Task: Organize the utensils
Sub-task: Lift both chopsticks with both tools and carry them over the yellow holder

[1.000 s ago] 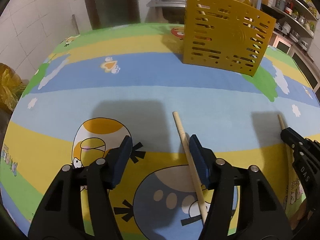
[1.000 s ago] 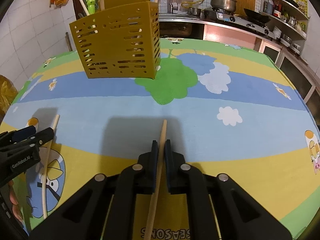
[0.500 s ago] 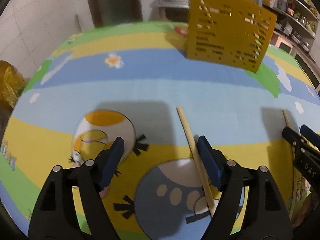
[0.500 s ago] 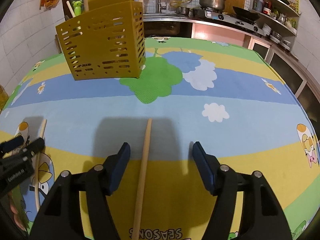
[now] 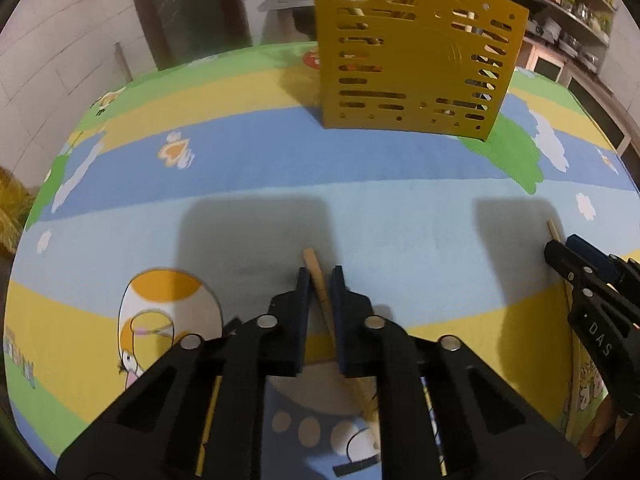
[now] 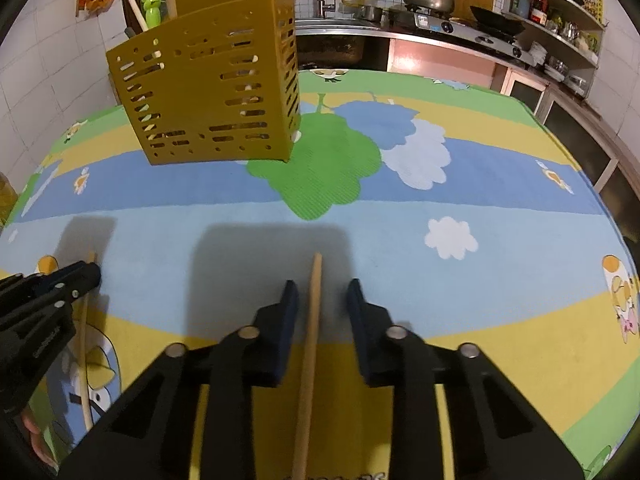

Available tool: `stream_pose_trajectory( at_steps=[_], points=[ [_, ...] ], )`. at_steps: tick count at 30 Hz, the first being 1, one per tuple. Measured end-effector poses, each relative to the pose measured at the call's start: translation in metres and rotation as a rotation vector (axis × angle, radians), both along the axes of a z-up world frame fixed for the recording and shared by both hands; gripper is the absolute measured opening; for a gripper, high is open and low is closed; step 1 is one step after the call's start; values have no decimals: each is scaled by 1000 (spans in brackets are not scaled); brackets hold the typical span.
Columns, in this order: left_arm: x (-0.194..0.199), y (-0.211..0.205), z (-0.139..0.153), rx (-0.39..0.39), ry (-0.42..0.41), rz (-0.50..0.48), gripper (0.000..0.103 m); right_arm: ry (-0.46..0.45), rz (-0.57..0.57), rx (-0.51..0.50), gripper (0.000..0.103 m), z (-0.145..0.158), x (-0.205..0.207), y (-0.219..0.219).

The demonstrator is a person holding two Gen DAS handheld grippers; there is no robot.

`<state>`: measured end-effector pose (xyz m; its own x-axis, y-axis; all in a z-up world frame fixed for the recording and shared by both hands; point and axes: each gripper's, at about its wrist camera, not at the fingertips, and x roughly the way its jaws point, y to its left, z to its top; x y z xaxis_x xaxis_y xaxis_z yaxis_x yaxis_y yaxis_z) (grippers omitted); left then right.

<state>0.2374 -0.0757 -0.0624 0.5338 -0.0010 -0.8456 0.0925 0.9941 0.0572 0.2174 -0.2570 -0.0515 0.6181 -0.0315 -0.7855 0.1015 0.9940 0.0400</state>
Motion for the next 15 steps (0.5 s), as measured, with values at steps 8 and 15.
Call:
stream_pose_trajectory(
  at_steps=[8, 15],
  points=[
    [-5, 2, 7, -74, -48, -23, 5, -50, -10, 85, 6, 5, -3, -7],
    [-29, 20, 49, -122, -253, 3, 5, -247, -21, 100, 6, 43, -31, -8]
  ],
)
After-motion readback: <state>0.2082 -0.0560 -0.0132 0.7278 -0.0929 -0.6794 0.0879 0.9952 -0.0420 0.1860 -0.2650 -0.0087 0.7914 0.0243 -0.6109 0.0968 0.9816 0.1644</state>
